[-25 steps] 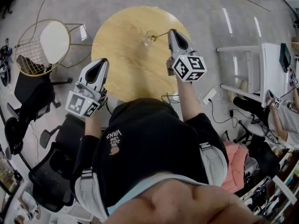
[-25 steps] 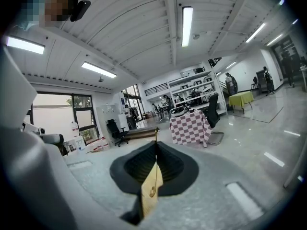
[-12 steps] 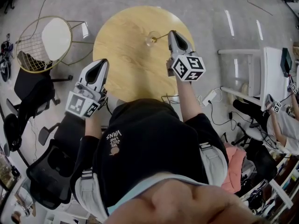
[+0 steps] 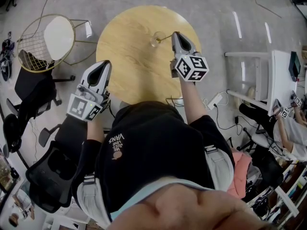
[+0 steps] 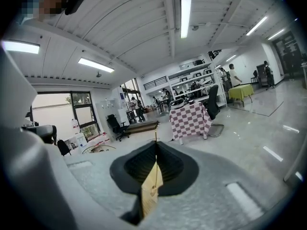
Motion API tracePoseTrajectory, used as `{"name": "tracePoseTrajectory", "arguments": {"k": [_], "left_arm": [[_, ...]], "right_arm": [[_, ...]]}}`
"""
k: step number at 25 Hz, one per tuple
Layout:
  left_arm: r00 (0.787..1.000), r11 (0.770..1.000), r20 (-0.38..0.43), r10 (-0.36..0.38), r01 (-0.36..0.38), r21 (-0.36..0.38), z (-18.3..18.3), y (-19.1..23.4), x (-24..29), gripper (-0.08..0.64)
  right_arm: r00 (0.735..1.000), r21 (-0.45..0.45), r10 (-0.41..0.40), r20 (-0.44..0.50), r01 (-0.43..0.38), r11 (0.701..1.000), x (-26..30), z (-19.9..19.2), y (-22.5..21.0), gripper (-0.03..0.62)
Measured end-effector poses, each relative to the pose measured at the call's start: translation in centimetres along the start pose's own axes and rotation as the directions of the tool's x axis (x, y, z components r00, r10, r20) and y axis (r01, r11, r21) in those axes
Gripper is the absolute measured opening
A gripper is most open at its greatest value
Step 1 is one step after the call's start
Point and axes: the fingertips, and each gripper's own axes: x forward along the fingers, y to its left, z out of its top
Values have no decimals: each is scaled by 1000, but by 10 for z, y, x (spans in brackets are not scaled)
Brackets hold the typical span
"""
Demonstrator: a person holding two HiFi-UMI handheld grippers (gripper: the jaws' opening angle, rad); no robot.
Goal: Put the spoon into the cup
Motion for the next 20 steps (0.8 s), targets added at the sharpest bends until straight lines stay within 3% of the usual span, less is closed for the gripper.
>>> {"name": "tracePoseTrajectory", "arguments": {"k": [20], "left_arm": [[1000, 1000, 6, 18, -18, 3, 0, -2, -7, 3]], "right_arm": [[998, -5, -3, -55, 2, 1000, 10, -21, 0, 0]]}}
